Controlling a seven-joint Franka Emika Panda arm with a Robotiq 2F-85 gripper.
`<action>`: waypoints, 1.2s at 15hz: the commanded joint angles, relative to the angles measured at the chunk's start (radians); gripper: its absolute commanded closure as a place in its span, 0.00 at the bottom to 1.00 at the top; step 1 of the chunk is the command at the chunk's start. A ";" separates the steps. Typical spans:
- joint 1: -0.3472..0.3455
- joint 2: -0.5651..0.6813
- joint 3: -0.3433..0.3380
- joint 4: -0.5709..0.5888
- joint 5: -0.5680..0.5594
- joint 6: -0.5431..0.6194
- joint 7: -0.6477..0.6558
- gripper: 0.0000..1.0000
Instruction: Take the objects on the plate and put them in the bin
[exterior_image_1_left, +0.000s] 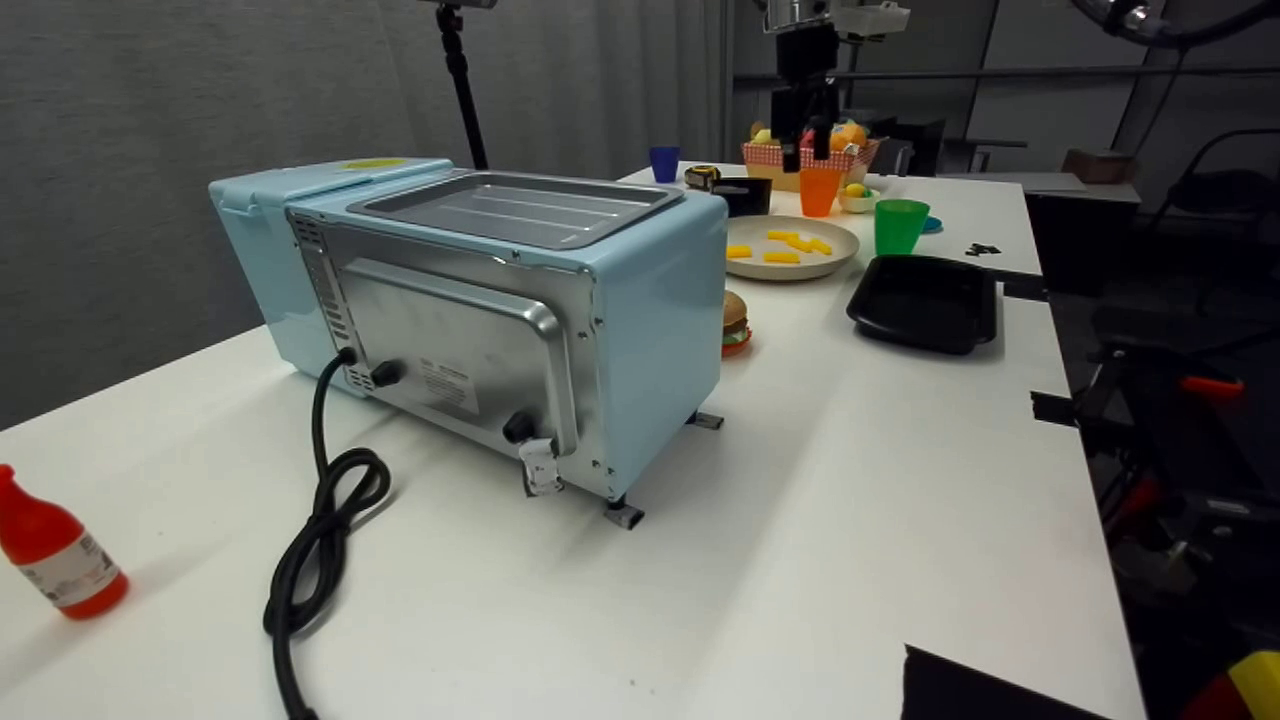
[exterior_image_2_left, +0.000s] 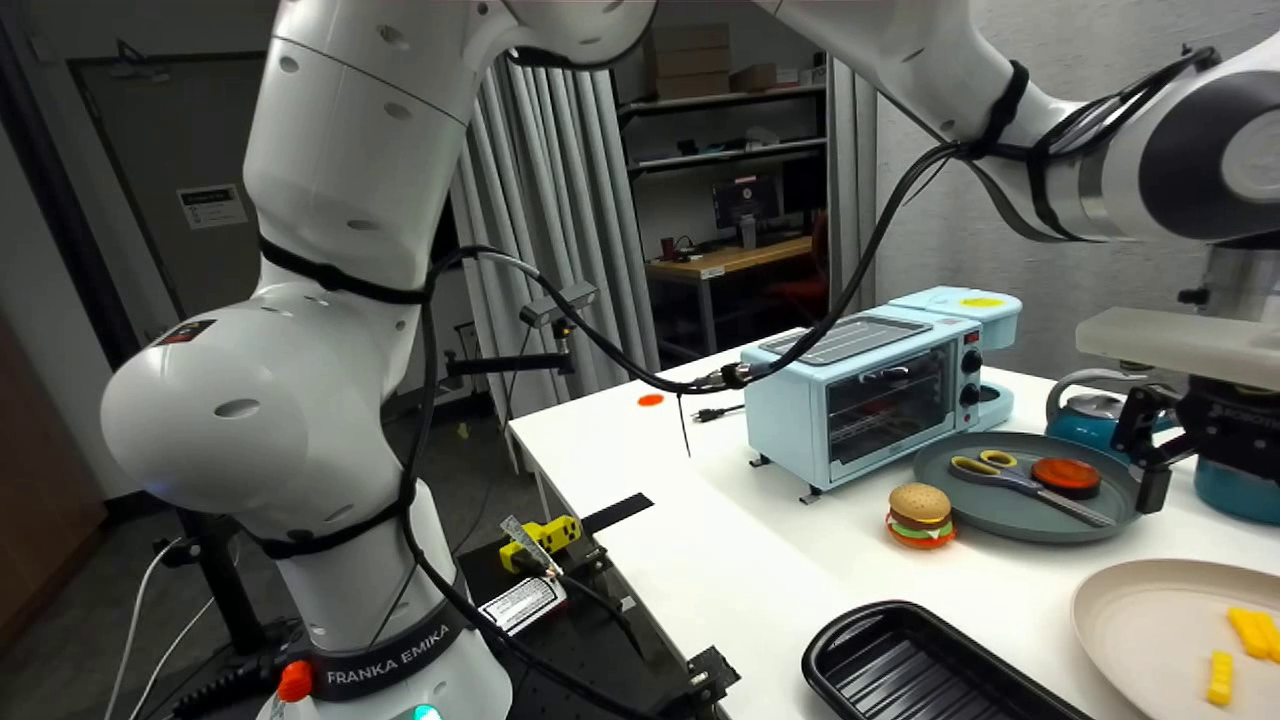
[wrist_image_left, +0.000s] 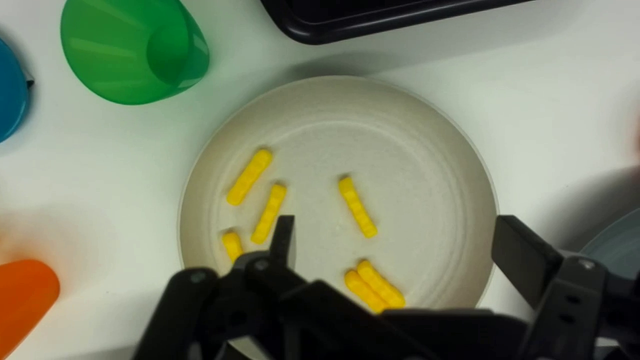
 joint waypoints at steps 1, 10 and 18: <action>-0.012 0.043 0.018 0.044 -0.037 0.013 -0.026 0.00; -0.045 0.197 0.048 0.175 -0.169 0.069 -0.219 0.00; -0.057 0.345 0.100 0.325 -0.185 0.073 -0.440 0.00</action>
